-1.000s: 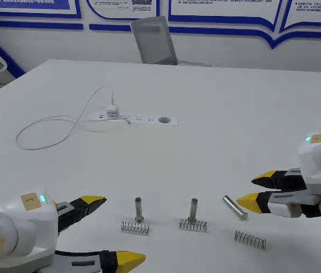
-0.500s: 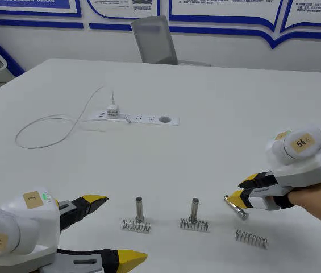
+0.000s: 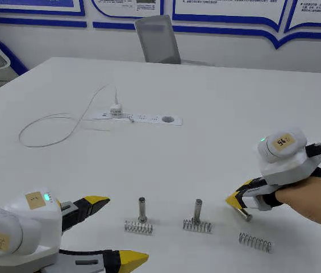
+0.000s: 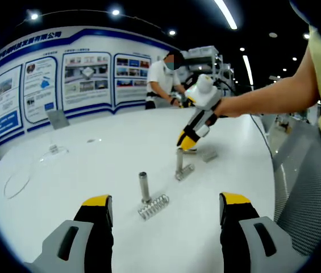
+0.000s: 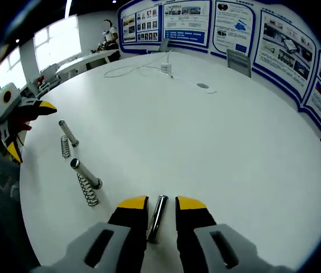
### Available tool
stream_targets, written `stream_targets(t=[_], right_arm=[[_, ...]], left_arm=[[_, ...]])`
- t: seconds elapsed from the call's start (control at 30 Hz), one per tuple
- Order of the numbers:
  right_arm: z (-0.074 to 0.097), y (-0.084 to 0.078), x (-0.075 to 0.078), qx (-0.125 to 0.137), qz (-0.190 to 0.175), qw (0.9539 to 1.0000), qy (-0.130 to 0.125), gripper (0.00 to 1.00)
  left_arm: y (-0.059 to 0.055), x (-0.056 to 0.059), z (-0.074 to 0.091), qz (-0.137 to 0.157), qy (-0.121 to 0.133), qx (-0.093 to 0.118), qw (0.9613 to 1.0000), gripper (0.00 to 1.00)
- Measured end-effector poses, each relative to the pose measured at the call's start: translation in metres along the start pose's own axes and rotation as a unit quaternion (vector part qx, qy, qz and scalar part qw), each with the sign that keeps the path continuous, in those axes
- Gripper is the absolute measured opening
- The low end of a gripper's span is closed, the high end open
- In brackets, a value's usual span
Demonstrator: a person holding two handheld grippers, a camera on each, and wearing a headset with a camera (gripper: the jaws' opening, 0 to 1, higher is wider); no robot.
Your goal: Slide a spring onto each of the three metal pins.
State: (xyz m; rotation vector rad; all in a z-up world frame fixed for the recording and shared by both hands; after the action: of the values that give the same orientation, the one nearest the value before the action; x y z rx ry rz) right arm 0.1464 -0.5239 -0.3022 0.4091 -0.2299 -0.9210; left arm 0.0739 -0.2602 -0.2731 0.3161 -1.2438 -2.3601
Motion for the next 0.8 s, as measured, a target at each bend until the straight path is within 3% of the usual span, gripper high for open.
stream_targets(t=[0.8], right_arm=[[-0.0100, -0.0023, 0.0034, -0.028, -0.022, 0.9994, 0.003, 0.12]], left_arm=[[-0.0046, -0.0027, 0.0019, 0.008, 0.003, -0.003, 1.0000, 0.76]])
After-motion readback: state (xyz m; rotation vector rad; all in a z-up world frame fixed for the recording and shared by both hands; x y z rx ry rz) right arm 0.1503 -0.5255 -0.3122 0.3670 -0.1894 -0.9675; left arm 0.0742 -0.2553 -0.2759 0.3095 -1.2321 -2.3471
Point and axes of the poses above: the centre of the closed fingertips' face, and the gripper's own axes: z roughly backward along the fingers, x roughly to its right, y roughly out of its top, the point moved 5 cm from there along z, roughly backward along the fingers, and after that the axes turned 14 degrees about -x, right-handed, at the moved point
